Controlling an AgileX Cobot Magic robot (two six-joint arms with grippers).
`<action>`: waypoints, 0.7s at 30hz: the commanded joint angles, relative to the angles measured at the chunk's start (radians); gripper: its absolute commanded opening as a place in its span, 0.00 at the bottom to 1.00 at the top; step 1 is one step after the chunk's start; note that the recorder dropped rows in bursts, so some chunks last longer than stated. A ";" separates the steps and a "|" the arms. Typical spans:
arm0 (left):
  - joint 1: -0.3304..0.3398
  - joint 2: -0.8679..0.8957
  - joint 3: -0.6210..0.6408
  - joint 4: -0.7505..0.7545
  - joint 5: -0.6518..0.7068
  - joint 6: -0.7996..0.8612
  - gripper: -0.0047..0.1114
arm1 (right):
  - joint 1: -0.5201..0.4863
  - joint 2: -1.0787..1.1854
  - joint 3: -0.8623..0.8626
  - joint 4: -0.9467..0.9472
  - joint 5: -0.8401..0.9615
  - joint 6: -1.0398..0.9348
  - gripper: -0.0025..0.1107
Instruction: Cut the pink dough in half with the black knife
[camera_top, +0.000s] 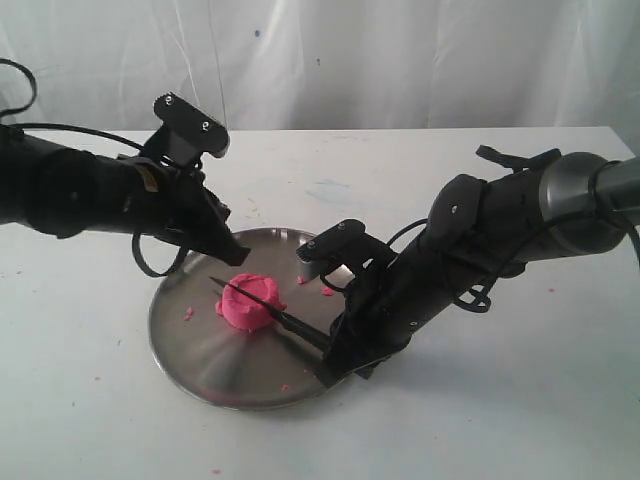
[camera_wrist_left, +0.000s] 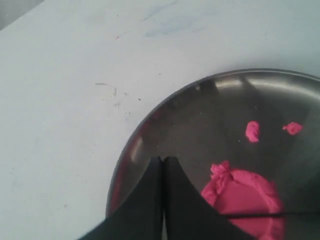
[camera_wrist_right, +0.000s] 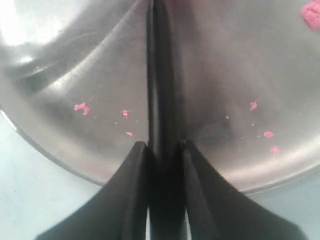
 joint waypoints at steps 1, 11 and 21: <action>0.004 -0.090 0.005 0.000 0.224 0.001 0.04 | 0.000 0.016 0.007 -0.016 -0.028 0.009 0.02; 0.004 -0.099 0.145 -0.004 0.181 -0.008 0.04 | 0.000 0.016 0.005 -0.016 0.080 0.004 0.02; 0.004 -0.088 0.182 -0.004 -0.089 -0.006 0.04 | 0.000 0.016 0.005 -0.024 0.153 0.004 0.02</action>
